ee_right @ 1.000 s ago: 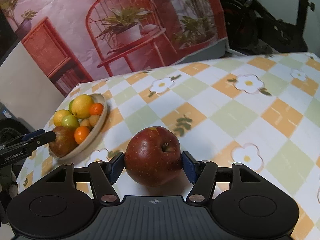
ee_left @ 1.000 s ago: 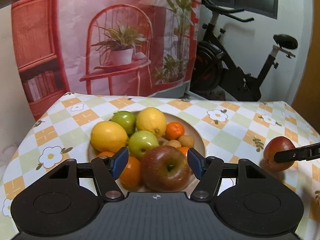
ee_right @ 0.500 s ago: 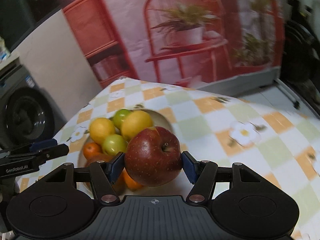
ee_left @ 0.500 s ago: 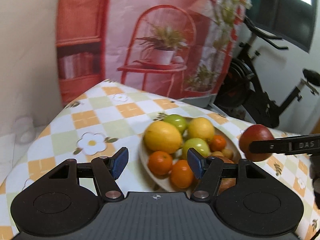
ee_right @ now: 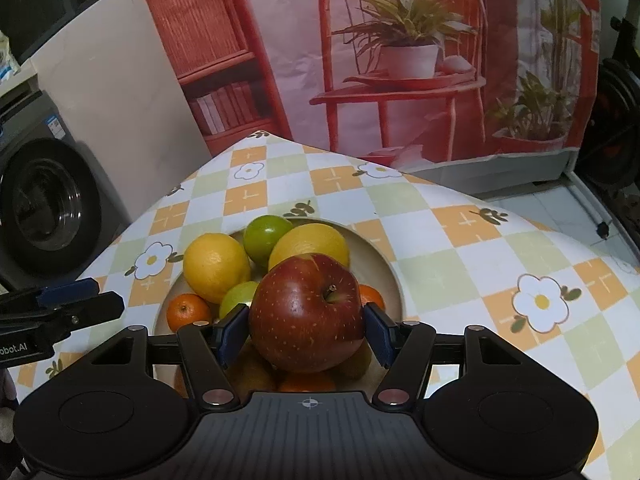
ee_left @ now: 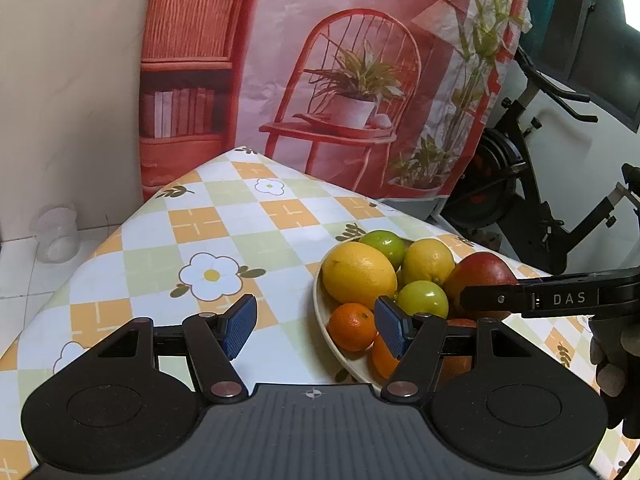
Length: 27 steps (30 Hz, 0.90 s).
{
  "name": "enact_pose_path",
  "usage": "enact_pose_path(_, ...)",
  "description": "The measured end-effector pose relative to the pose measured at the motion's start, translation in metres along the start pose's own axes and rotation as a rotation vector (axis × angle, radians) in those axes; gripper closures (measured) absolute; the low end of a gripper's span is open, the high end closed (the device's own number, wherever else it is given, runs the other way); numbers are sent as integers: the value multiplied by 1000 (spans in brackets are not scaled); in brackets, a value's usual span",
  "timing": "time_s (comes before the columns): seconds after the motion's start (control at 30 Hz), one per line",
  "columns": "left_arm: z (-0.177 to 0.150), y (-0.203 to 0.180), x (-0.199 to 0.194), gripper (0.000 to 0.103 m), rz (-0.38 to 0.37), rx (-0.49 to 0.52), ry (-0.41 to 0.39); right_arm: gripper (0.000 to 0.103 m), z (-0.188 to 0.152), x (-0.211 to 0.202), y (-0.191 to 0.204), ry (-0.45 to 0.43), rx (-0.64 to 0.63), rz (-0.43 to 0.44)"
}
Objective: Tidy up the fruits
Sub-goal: 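Carry the red apple onto the plate with left tool while right tool carries its apple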
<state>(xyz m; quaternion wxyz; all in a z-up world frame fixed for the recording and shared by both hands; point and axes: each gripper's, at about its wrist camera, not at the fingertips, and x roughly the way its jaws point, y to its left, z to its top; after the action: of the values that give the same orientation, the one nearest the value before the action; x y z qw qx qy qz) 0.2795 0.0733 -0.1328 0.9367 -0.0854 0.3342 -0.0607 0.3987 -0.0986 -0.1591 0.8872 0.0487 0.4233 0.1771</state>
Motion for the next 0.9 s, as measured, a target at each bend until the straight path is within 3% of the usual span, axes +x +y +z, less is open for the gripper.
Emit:
enact_pose_path(0.7, 2, -5, -2, 34, 6, 14, 12, 42, -1, -2, 3, -8, 38, -34)
enact_pose_path(0.9, 6, -13, -8, 25, 11, 24, 2, 37, 0, -19, 7, -27, 27, -41)
